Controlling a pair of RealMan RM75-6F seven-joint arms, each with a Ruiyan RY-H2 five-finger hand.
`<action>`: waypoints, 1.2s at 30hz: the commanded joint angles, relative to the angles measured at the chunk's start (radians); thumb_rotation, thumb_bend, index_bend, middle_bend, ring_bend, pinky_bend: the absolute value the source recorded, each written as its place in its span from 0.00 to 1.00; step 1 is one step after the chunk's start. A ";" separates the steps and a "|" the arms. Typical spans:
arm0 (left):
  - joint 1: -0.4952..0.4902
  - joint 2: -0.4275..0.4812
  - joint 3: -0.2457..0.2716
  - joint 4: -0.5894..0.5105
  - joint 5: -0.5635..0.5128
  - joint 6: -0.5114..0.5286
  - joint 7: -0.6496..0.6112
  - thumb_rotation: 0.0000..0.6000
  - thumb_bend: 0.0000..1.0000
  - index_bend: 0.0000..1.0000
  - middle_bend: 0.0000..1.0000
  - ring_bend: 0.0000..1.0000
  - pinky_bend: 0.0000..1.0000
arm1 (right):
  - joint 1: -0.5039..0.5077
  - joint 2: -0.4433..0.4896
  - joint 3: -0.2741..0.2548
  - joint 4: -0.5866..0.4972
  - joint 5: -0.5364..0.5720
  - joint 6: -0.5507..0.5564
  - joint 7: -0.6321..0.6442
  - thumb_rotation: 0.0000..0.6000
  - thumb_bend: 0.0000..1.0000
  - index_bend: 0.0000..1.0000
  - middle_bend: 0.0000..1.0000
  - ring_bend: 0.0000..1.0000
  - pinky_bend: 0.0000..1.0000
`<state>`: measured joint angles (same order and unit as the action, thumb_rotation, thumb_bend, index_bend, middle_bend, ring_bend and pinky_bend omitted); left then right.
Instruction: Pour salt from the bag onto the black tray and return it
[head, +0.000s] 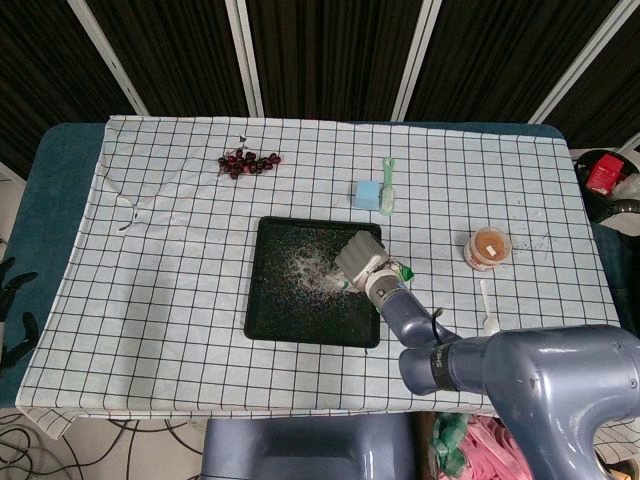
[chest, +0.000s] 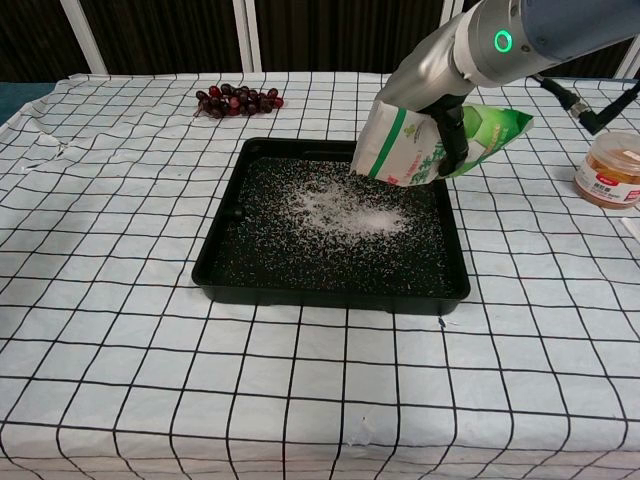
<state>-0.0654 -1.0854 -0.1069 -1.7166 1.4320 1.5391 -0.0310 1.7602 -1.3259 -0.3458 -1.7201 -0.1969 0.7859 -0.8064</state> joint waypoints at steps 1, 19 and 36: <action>0.000 0.000 0.000 0.000 0.000 -0.001 0.000 1.00 0.65 0.20 0.03 0.00 0.02 | -0.003 -0.006 0.005 0.000 0.008 0.006 -0.014 1.00 0.41 0.51 0.42 0.51 0.43; 0.000 0.001 -0.001 -0.001 -0.001 0.000 -0.001 1.00 0.65 0.20 0.03 0.00 0.02 | -0.037 -0.023 0.045 -0.015 -0.008 0.102 -0.120 1.00 0.41 0.46 0.37 0.47 0.42; 0.001 0.002 -0.001 -0.002 -0.001 0.000 0.000 1.00 0.65 0.20 0.03 0.00 0.02 | -0.070 -0.018 0.081 -0.037 -0.017 0.163 -0.203 1.00 0.38 0.33 0.36 0.47 0.42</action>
<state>-0.0649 -1.0834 -0.1074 -1.7189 1.4305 1.5394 -0.0305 1.6926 -1.3439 -0.2646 -1.7525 -0.2107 0.9381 -0.9985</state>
